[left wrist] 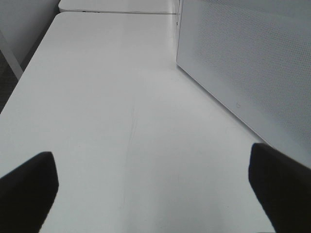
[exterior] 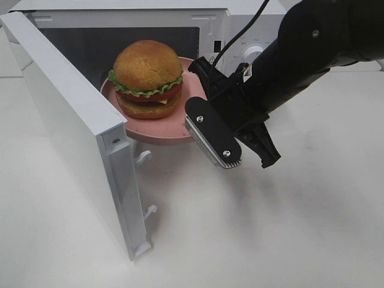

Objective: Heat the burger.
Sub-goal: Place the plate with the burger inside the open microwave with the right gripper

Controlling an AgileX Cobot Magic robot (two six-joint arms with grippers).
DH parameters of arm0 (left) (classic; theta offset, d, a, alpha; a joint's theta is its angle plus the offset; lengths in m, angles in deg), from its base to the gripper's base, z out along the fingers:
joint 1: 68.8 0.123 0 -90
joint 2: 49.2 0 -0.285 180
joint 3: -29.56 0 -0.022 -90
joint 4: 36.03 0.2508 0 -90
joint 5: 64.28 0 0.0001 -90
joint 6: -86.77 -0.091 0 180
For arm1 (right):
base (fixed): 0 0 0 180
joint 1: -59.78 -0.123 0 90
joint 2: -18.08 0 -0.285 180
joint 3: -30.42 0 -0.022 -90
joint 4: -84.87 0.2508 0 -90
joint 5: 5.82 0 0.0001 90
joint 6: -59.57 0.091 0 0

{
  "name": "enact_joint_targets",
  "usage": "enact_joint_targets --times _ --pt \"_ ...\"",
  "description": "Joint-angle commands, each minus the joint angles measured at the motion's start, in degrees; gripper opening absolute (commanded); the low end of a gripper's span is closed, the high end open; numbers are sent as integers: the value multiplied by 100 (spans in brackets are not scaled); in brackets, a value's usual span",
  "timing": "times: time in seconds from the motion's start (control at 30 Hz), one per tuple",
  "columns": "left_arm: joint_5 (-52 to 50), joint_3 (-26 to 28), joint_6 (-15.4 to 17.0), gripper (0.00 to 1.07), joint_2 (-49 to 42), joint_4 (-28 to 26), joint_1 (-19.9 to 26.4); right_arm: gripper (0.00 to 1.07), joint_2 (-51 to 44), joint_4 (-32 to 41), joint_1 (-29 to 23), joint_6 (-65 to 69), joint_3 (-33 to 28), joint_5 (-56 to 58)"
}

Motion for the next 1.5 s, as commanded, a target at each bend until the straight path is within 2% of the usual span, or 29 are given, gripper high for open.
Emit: enact_joint_targets --times 0.03,0.43,1.03,1.5 --pt "-92 -11 11 100 -103 -57 -40 0 34 92 -17 -57 212 -309" --pt "-92 -11 11 100 -103 -57 -40 0 338 80 -17 -63 579 -281" --pt "-92 -11 11 100 -103 -57 -40 0 1186 63 -17 195 1650 -29" --pt "-92 -11 11 100 -103 -57 -40 0 1799 -413 -17 630 2447 -6"
